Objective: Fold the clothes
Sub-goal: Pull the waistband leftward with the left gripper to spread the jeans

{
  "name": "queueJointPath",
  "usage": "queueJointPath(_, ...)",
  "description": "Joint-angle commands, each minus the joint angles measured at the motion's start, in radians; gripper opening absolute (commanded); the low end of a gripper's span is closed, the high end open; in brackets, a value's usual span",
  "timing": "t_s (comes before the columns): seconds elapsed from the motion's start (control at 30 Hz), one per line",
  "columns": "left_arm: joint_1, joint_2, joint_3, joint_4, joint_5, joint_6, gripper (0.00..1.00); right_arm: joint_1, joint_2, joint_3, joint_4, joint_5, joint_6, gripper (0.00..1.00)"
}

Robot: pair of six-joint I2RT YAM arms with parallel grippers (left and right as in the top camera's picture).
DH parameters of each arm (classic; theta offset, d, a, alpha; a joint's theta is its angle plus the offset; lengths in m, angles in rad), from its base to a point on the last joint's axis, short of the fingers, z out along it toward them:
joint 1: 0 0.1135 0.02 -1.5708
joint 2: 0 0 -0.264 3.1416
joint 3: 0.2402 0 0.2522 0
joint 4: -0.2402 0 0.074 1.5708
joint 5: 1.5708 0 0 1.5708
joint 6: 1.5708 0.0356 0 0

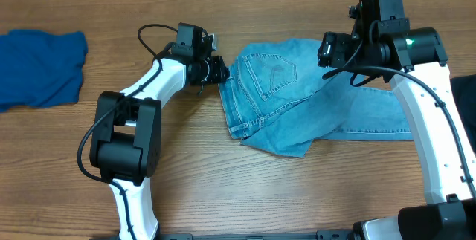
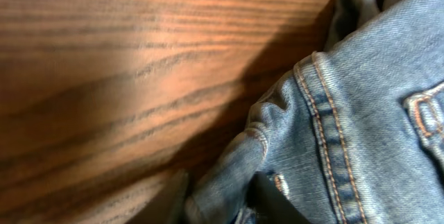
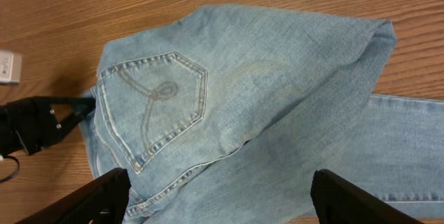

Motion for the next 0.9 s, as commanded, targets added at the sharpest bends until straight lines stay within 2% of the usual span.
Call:
queueJointPath(0.0,0.003,0.014,0.103,-0.043,0.025,0.011,0.04,0.005,-0.019,0.027,0.001,-0.005,-0.003,0.87)
queueJointPath(0.13,0.027,0.011,0.254,-0.195,-0.016,0.027,0.04,0.005,-0.019,0.027,-0.002,-0.005,-0.003,0.87)
queueJointPath(0.23,0.056,0.008,0.427,-0.370,-0.154,0.054,0.04,0.005,-0.019,0.027,-0.002,-0.005,-0.003,0.87)
queueJointPath(0.37,0.098,0.008,0.613,-0.485,-0.302,0.082,0.04,0.005,-0.019,0.027,-0.002,-0.005,-0.003,0.88)
queueJointPath(0.5,0.154,0.008,0.706,-0.532,-0.415,0.081,0.04,0.005,-0.019,0.027,-0.002,-0.005,-0.003,0.88)
queueJointPath(0.73,0.238,0.008,0.709,-0.545,-0.635,0.052,0.04,0.005,-0.019,0.027,-0.002,-0.005,-0.003,0.88)
queueJointPath(0.87,0.286,0.008,0.712,-0.522,-0.657,0.050,0.04,0.005,-0.019,0.027,0.002,-0.005,-0.003,0.88)
